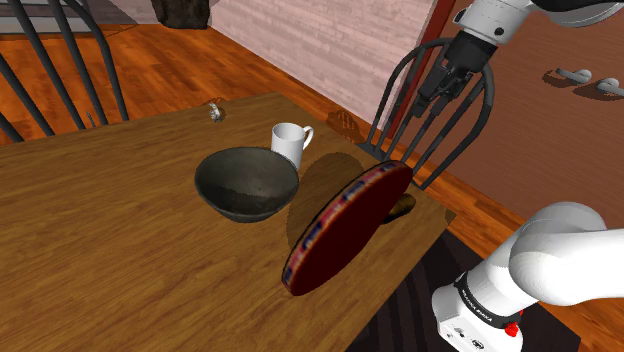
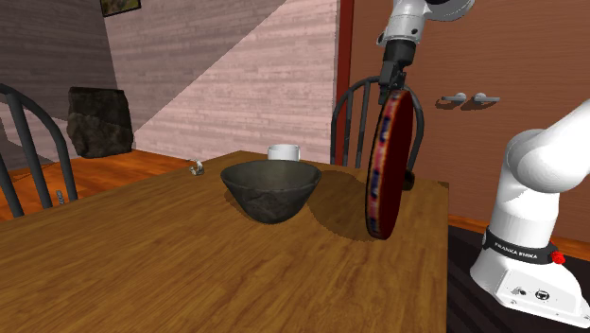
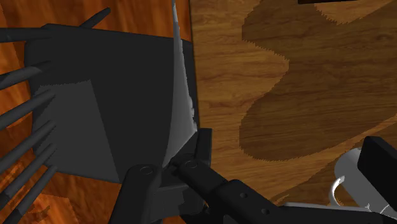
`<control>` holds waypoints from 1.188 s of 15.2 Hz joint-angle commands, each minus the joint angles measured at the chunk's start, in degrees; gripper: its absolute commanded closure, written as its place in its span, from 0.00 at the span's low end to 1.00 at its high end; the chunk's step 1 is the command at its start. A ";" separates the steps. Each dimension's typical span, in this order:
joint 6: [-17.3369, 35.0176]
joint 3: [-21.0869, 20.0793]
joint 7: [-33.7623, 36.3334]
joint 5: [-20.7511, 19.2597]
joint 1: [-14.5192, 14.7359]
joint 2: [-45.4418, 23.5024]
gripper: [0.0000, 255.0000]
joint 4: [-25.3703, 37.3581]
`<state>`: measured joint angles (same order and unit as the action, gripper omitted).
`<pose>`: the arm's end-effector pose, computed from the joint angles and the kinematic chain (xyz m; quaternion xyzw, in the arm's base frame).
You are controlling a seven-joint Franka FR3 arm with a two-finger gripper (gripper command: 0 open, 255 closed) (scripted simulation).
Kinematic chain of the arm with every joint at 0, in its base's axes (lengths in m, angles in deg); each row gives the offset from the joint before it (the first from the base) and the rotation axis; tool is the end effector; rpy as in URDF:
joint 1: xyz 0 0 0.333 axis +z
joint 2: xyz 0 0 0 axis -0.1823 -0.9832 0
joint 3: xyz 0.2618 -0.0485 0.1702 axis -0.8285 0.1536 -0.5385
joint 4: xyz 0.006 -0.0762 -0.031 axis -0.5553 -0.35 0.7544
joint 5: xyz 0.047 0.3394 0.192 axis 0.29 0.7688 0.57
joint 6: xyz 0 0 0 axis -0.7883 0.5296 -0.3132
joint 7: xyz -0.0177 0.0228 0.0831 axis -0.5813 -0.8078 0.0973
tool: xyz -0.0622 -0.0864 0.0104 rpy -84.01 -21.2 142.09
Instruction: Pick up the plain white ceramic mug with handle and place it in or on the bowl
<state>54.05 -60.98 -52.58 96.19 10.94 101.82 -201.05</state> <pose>0.3212 -0.0038 0.5867 -0.9961 -0.0018 -0.0435 0.0762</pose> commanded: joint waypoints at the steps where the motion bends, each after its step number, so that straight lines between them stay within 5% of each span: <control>1: 0.00 0.00 0.00 0.00 0.00 0.00 0.00 0.00; 10: 10.04 -14.06 17.34 2.41 0.92 -9.75 0.00 3.22; 18: 16.45 -26.10 34.40 -2.35 -0.92 -24.34 0.00 12.68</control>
<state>69.89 -85.63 -20.57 94.93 10.43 79.75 -190.08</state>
